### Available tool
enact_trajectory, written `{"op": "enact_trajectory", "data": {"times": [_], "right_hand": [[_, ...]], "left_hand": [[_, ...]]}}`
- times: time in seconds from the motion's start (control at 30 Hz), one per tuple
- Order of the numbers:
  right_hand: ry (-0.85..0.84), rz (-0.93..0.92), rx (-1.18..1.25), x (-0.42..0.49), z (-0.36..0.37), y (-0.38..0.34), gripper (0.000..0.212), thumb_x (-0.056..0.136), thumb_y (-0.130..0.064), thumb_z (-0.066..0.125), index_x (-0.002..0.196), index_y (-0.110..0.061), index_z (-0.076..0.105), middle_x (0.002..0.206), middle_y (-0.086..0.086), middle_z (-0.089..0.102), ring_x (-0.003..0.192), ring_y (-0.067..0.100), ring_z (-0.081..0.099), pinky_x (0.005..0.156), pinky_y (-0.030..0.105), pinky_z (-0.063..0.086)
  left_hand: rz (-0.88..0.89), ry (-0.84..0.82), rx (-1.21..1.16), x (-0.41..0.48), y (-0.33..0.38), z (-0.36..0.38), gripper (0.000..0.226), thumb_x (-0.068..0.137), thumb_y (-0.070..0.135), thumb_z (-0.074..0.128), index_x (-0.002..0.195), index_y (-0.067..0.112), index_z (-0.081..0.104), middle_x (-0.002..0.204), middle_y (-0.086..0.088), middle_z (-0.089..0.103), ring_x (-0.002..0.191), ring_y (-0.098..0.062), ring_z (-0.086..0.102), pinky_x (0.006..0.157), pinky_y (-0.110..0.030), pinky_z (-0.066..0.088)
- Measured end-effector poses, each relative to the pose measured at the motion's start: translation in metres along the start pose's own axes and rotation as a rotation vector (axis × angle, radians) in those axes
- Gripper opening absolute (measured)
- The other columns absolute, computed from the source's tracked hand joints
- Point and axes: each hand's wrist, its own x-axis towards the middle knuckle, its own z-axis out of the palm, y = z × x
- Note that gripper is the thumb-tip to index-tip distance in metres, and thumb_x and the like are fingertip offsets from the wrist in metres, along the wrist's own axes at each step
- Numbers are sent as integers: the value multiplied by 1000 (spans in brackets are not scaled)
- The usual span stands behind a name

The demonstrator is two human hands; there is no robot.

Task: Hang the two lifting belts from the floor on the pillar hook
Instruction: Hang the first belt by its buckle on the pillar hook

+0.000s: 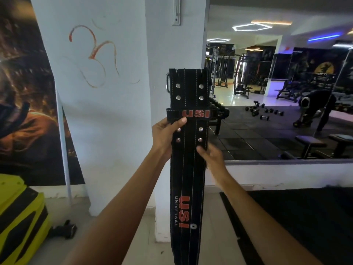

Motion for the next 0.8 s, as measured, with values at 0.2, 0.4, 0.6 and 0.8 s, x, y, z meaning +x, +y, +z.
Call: {"op": "enact_trajectory", "data": {"times": [0.2,0.4,0.6,0.8], "right_hand": [[17,97,26,-10,-2,10,32,79,-29,66,108,-15,61,99,-4,68,93,11,66,94,36,50],[44,90,106,-5,2,10,37,75,-29,70,104,-6,64,102,8,70,97,18,68,80,24,55],[-79,191,-22,-6,-7,12,59,79,-43,63,125,-6,54,124,14,60,112,30,59,88,32,53],[72,3,204,34,13,-66,30,74,-34,69,96,-13,64,101,7,69,101,24,65,95,41,48]], "left_hand": [[1,16,10,-8,4,-2,7,80,7,69,87,10,70,69,5,72,65,-10,68,51,-21,51],[38,23,20,-5,17,-1,4,80,9,69,82,13,69,72,3,71,64,-9,67,49,-19,48],[9,19,56,-12,6,-10,8,81,6,67,88,9,70,64,9,71,57,-4,65,47,-17,48],[31,-40,96,-19,-3,-15,13,82,6,66,95,7,70,72,6,73,65,-8,67,54,-19,51]]}}
